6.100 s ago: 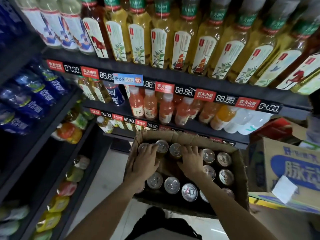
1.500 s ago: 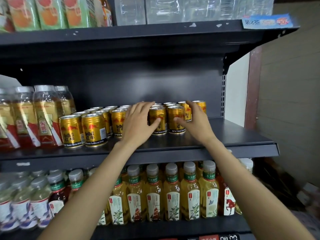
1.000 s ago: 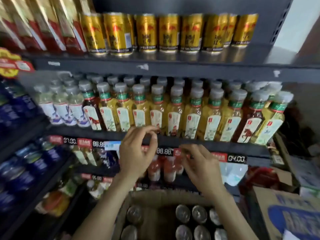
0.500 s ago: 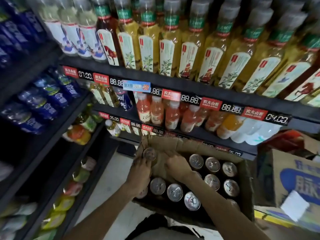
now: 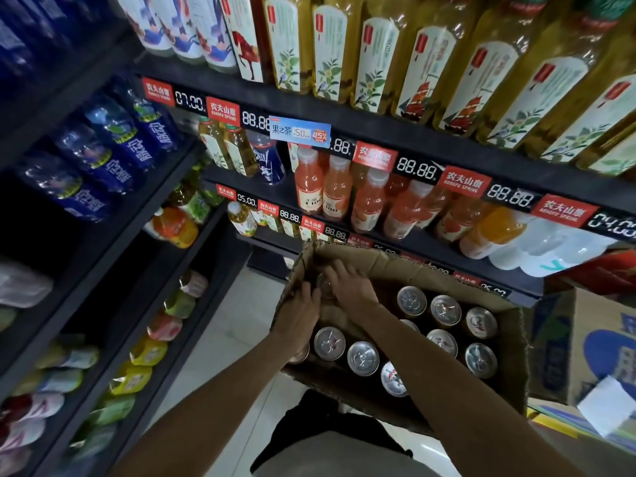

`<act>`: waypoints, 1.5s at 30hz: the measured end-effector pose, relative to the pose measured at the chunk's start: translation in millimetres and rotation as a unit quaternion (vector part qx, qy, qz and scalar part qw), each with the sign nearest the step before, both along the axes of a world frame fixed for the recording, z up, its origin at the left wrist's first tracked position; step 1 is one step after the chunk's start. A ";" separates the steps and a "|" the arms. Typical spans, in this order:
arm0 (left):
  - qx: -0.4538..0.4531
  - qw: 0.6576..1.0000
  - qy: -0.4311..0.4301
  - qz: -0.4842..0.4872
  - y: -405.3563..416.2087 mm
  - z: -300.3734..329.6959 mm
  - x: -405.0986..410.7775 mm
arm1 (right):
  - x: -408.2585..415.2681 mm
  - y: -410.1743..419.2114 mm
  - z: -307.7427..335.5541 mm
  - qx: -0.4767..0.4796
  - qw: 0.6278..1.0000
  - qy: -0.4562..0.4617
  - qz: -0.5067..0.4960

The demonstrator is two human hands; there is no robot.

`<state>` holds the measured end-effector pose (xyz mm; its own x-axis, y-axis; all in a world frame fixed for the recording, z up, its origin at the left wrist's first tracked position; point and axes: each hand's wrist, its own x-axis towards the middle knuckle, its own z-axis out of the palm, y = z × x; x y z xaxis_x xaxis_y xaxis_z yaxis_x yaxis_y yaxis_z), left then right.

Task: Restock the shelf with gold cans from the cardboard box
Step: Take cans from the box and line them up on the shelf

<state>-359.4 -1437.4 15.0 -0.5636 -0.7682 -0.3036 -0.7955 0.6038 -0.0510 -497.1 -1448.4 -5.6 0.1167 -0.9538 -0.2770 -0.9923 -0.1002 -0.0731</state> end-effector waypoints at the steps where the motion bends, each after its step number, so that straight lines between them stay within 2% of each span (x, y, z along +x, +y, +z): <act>1: 0.010 1.000 -0.004 0.005 0.5 0.2 0.5 | -2.9 2.1 -4.0 0.016 1.000 0.013 -0.011; 5: 0.043 0.997 -0.052 0.029 -4.0 -4.1 -2.7 | -6.3 9.7 -8.1 -0.012 0.999 -0.014 -0.033; 10: 0.064 0.994 -0.084 0.010 -12.9 2.2 -10.3 | -6.1 22.8 2.8 -0.040 0.993 -0.066 -0.089; 12: 0.065 0.996 -0.058 -0.012 -17.4 13.4 -9.3 | -13.6 35.6 18.7 -0.061 0.982 -0.124 -0.127; 15: 0.088 0.994 0.047 -0.034 -23.9 43.0 -4.1 | -32.2 55.3 50.8 -0.095 0.949 -0.231 -0.193; 17: 0.110 0.984 0.137 -0.014 -27.0 68.9 -0.2 | -45.7 67.6 76.7 -0.128 0.909 -0.332 -0.217; 19: 0.136 0.956 0.260 0.025 -29.1 94.9 1.6 | -56.9 78.4 106.3 -0.155 0.838 -0.448 -0.271; 22: 0.172 0.881 0.433 0.080 -33.1 131.6 -4.7 | -67.5 88.2 151.5 -0.163 0.699 -0.608 -0.340; 24: 0.217 0.821 0.514 0.117 -38.0 154.5 -13.3 | -73.5 88.5 177.7 -0.170 0.628 -0.670 -0.358; 26: 0.257 0.759 0.583 0.135 -42.7 177.4 -23.9 | -77.7 86.5 202.8 -0.172 0.585 -0.709 -0.356; 28: 0.280 0.706 0.634 0.146 -46.9 199.6 -35.3 | -80.1 84.8 227.0 -0.169 0.561 -0.732 -0.349; 31: 0.310 0.665 0.662 0.155 -50.2 229.0 -49.7 | -83.7 84.7 256.9 -0.166 0.551 -0.739 -0.351; 35: 0.299 0.676 0.663 0.121 -56.0 269.0 -65.1 | -91.6 83.1 289.5 -0.181 0.583 -0.722 -0.326; 38: 0.224 0.696 0.679 0.066 -63.0 307.8 -76.3 | -100.4 77.0 313.8 -0.198 0.574 -0.728 -0.318; 41: 0.132 0.711 0.691 0.004 -70.0 346.3 -87.3 | -106.0 68.8 344.9 -0.221 0.586 -0.724 -0.290; 45: 0.001 0.693 0.720 -0.038 -81.2 390.6 -103.8 | -109.0 58.8 392.7 -0.276 0.602 -0.703 -0.258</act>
<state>-463.2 -1518.6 405.6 -0.3216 -0.7199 0.6151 0.0141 0.6459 0.7633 -606.1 -1389.5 387.1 -0.4857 -0.8650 0.1256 0.1030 -0.1993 -0.9745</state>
